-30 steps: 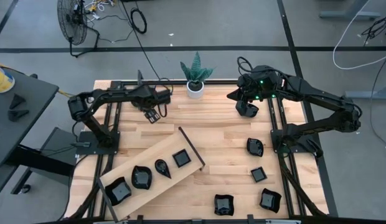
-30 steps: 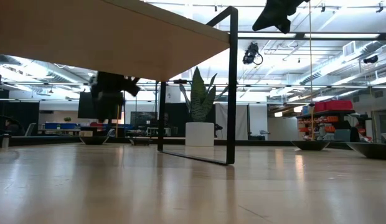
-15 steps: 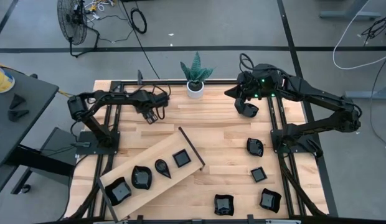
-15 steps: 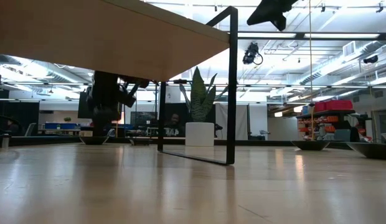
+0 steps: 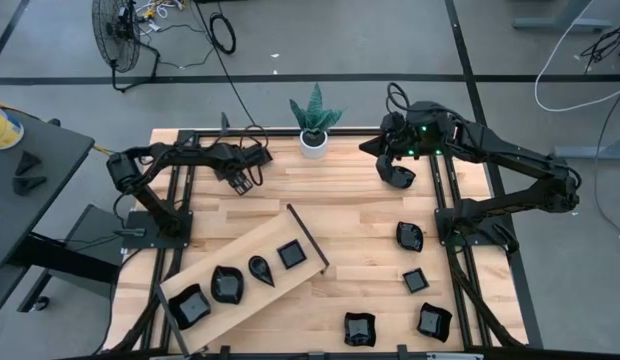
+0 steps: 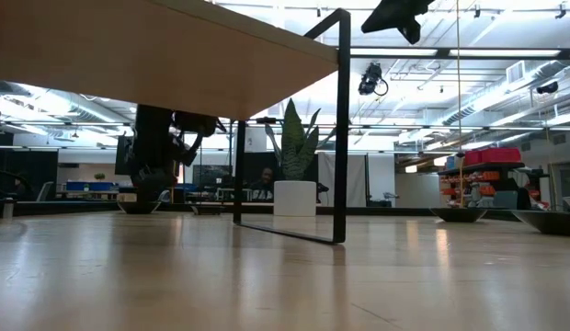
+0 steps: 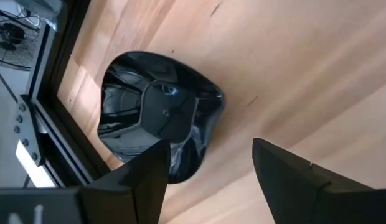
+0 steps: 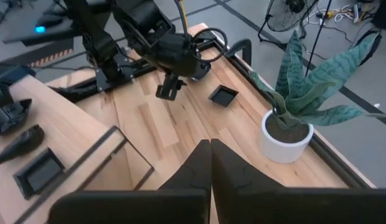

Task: Pick & Place Mini shaped plates
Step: Stack the black leaf shaped plate on top of the black leaf shaped plate on the shelf

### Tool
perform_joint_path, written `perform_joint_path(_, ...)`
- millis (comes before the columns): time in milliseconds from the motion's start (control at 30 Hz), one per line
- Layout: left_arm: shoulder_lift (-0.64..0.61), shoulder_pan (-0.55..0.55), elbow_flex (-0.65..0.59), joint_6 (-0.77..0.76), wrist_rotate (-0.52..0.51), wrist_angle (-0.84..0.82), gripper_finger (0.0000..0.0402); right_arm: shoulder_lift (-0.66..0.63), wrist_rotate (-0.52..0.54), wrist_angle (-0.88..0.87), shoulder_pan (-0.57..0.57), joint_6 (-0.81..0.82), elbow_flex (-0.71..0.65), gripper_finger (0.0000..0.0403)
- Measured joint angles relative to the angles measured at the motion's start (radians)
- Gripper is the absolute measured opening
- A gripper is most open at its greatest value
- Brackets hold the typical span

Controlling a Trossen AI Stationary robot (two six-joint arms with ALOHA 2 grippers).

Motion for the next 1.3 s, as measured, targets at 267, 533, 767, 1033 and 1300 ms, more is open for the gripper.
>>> perform_joint_path(267, 0.0, 0.018, -0.012, 0.048, -0.002, 0.016, 0.0221, 0.0, 0.0, 0.022, 0.0, 0.009, 0.0, 0.0004)
perform_joint_path(533, 0.0, 0.018, -0.012, 0.052, 0.058, 0.017, 0.0148, 0.0, 0.0, 0.022, 0.0, 0.011, 0.0, 0.0004)
perform_joint_path(767, 0.0, 0.032, -0.012, 0.053, 0.069, 0.027, 0.0085, 0.0, 0.0, 0.022, 0.0, 0.011, 0.0, 0.0004)
perform_joint_path(1033, 0.0, 0.041, -0.012, 0.051, 0.095, 0.027, 0.0031, 0.0, 0.0, 0.022, 0.0, 0.011, 0.0, 0.0004)
perform_joint_path(1300, 0.0, 0.038, -0.011, 0.025, 0.121, 0.009, 0.0005, 0.0, 0.0, 0.021, 0.0, 0.011, 0.0, 0.0004)
